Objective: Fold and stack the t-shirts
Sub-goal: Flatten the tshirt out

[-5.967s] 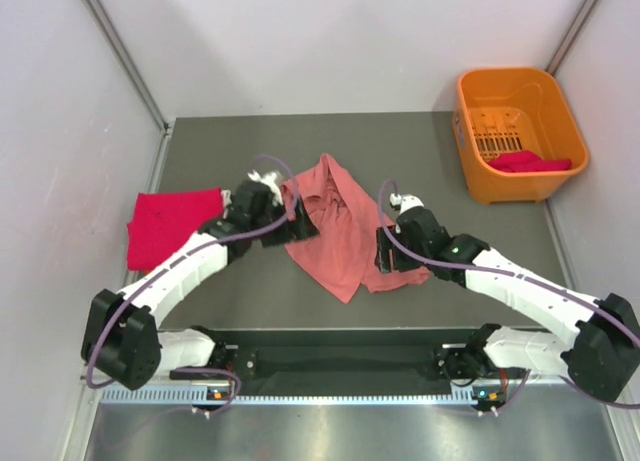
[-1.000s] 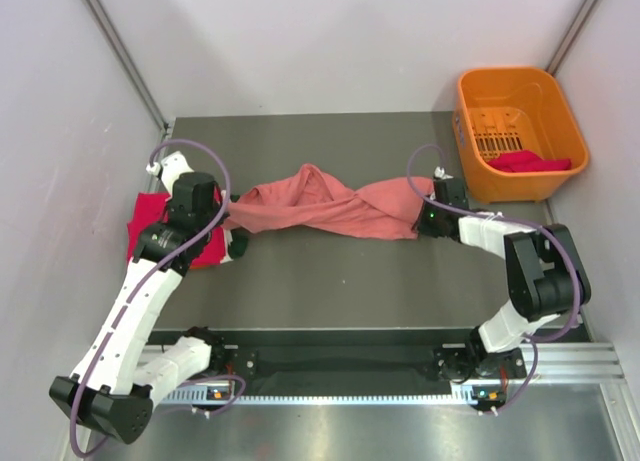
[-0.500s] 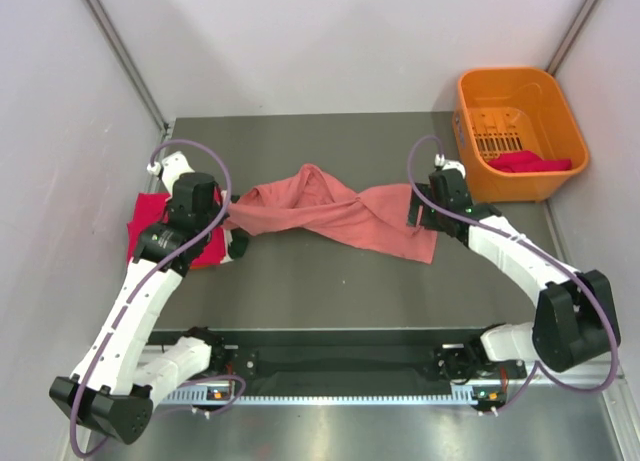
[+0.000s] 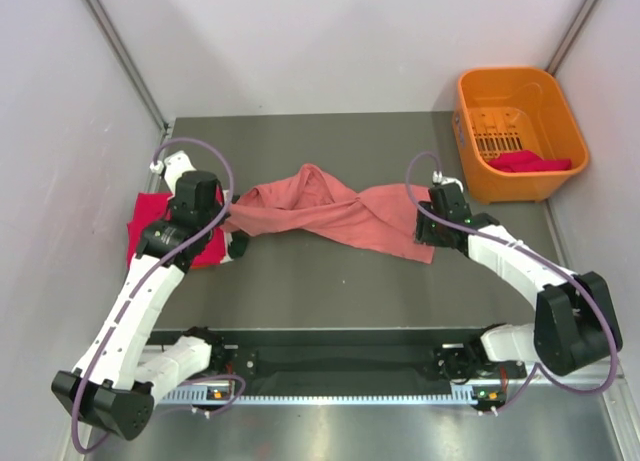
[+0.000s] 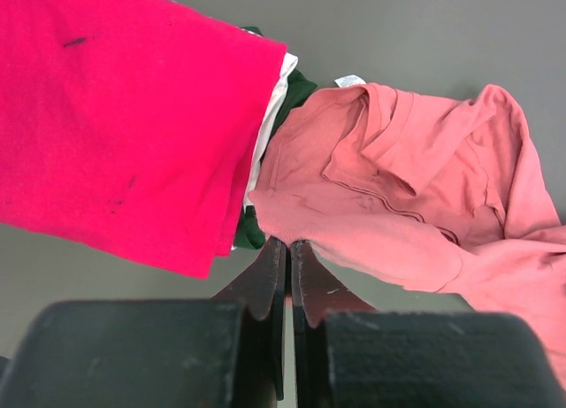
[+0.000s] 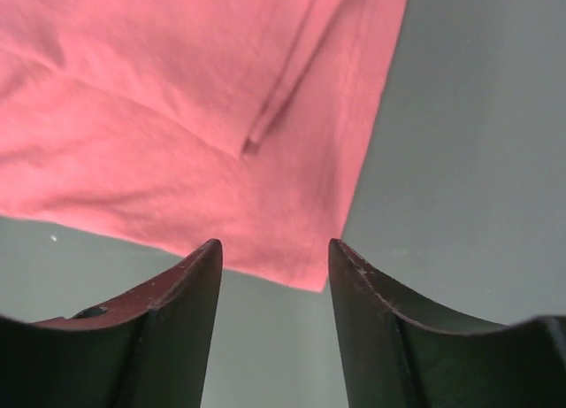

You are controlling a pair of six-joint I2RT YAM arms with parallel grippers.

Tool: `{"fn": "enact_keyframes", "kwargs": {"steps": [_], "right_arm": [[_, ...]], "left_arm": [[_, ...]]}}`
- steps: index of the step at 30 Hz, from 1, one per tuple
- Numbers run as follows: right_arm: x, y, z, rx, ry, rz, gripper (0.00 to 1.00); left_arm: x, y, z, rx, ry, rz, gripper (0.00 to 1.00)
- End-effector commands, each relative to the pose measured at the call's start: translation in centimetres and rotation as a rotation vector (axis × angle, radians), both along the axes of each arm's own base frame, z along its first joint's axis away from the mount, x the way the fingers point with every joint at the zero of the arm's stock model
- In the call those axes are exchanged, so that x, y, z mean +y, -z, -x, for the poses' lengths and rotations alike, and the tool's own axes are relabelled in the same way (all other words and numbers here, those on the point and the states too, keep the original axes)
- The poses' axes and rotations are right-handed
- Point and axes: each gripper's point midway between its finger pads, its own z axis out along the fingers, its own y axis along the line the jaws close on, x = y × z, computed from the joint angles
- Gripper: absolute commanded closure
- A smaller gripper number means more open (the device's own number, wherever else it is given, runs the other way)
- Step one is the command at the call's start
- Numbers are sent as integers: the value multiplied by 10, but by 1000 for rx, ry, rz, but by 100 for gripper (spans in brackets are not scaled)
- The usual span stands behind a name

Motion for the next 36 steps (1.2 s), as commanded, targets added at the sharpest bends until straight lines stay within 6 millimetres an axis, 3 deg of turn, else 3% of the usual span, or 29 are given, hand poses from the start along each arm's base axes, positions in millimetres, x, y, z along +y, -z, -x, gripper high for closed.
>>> {"fn": "enact_keyframes", "kwargs": {"steps": [1, 10, 26, 29, 30, 33, 36], "right_arm": [[1, -1, 10, -21, -1, -38, 47], [3, 32, 34, 49, -13, -76, 48], [1, 56, 25, 87, 21, -41, 55], [2, 58, 23, 101, 13, -36, 67], [4, 57, 20, 99, 8, -41, 80], [7, 51, 15, 82, -8, -48, 100], [8, 31, 3, 27, -10, -55, 100]], "left_arm": [[2, -8, -4, -52, -1, 2, 100], [-2, 1, -2, -28, 22, 9, 100], [3, -2, 2, -37, 15, -15, 100], [4, 3, 2, -18, 18, -24, 100], [3, 5, 2, -13, 20, -25, 100], [-1, 10, 2, 2, 41, -17, 100], [-9, 19, 0, 30, 77, -2, 100]]}}
